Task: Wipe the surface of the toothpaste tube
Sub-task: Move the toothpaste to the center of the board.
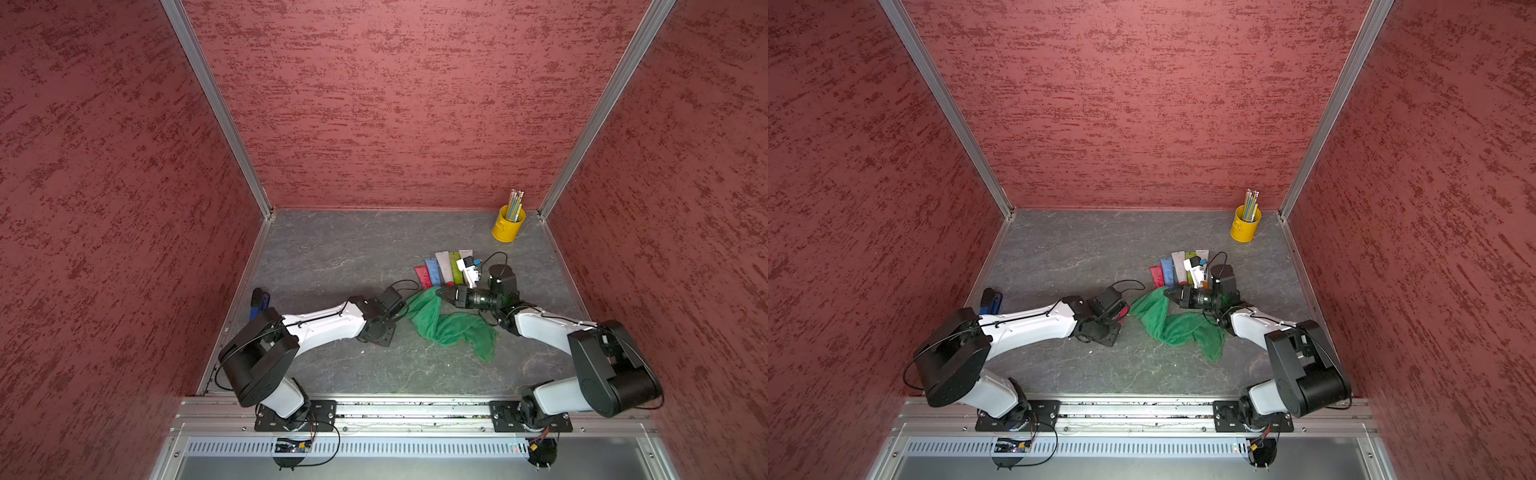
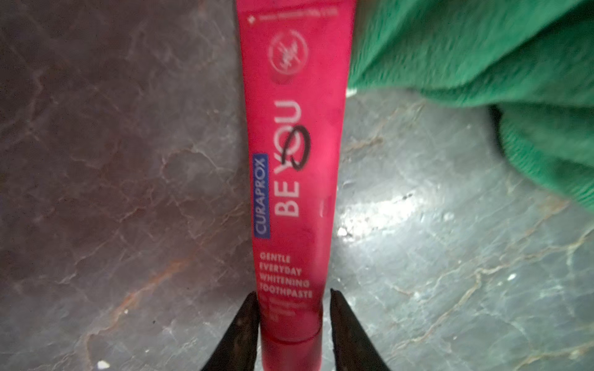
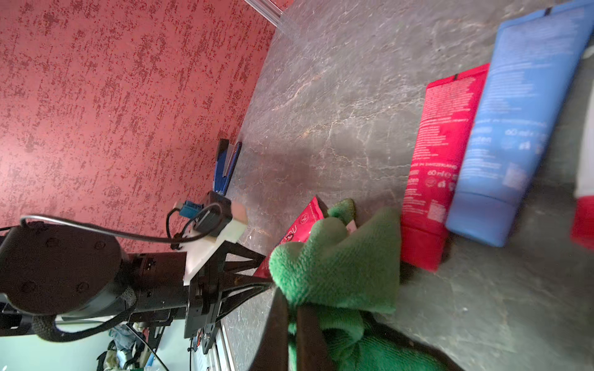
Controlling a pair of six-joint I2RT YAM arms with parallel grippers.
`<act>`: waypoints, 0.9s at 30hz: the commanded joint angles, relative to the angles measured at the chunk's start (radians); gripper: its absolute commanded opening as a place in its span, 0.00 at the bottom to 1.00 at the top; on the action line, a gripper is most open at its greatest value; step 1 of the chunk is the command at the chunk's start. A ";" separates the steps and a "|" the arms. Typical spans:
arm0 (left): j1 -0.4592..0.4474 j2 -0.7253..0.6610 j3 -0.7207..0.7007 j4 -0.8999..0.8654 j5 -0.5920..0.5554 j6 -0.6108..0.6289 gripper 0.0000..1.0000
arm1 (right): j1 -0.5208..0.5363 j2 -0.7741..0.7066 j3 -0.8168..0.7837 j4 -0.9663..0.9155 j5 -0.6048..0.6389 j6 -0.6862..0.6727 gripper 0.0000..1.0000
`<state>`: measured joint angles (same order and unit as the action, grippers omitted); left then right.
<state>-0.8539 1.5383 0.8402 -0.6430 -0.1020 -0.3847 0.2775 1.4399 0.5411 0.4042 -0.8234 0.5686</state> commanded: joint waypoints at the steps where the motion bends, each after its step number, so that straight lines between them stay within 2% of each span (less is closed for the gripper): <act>1: -0.019 -0.044 -0.042 0.031 0.013 -0.023 0.46 | -0.007 -0.007 0.025 -0.012 0.033 -0.022 0.03; 6: -0.031 -0.090 -0.090 0.075 0.033 -0.030 0.46 | -0.007 -0.140 0.108 -0.152 0.095 -0.044 0.00; 10: -0.030 -0.108 -0.123 0.093 0.011 -0.024 0.36 | -0.005 -0.204 0.189 -0.235 0.126 -0.048 0.00; 20: -0.045 -0.165 -0.175 0.164 0.039 0.006 0.24 | 0.133 -0.039 0.167 -0.106 0.133 0.009 0.00; 27: -0.137 -0.226 -0.211 0.142 0.024 -0.039 0.22 | 0.258 0.139 0.226 -0.076 0.145 0.006 0.00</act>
<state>-0.9661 1.3380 0.6418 -0.5117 -0.0757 -0.4011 0.4961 1.5364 0.7238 0.2722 -0.6964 0.5728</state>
